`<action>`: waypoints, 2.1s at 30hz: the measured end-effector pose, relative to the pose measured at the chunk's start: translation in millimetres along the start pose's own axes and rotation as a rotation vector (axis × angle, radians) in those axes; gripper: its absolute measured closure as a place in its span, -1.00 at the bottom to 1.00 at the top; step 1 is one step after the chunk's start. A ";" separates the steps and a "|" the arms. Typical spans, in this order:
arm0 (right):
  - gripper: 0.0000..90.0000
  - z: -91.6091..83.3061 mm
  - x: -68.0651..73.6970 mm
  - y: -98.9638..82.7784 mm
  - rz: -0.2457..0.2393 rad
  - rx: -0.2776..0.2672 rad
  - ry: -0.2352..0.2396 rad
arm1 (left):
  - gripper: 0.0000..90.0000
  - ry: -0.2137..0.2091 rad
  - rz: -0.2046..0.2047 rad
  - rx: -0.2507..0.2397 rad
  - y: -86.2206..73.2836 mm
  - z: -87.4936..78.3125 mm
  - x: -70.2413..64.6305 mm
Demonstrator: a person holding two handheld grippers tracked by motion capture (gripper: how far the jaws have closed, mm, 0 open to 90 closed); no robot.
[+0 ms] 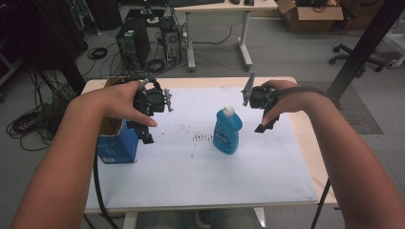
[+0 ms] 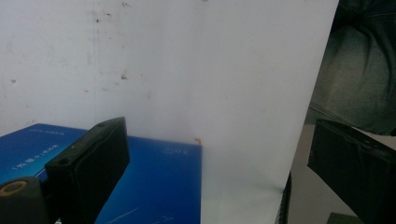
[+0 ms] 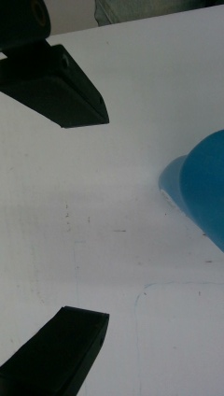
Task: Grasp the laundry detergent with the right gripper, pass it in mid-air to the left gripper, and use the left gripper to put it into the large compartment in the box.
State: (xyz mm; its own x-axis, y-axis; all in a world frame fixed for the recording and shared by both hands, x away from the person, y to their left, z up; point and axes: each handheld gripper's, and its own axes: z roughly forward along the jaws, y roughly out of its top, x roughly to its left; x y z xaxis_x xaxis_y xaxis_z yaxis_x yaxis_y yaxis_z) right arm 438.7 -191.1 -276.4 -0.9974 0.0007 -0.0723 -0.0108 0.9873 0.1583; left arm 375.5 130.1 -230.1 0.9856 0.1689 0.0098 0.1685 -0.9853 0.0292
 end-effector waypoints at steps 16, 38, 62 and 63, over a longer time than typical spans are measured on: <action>-0.88 -4.3 16.4 -16.7 0.044 -0.087 -0.034 | -0.87 -0.001 0.014 -0.004 7.9 -2.8 -0.8; -0.88 26.0 40.0 -31.6 0.136 -0.284 -0.024 | -0.87 0.005 0.021 -0.009 4.3 -3.9 -3.1; -0.94 67.4 62.9 -51.2 0.289 -0.571 -0.084 | -0.87 0.010 0.020 -0.003 5.1 -3.9 -5.3; -0.94 67.9 63.4 -51.1 0.294 -0.579 -0.086 | -0.87 0.010 0.020 -0.004 5.1 -4.1 -5.4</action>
State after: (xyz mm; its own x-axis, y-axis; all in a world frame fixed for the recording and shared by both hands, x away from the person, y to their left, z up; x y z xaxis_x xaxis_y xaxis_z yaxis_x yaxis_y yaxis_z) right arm 380.9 -230.8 -356.0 -0.9555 0.2944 -0.0202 0.2009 0.6991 0.6862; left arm 371.0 124.3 -225.9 0.9886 0.1495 0.0205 0.1487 -0.9883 0.0334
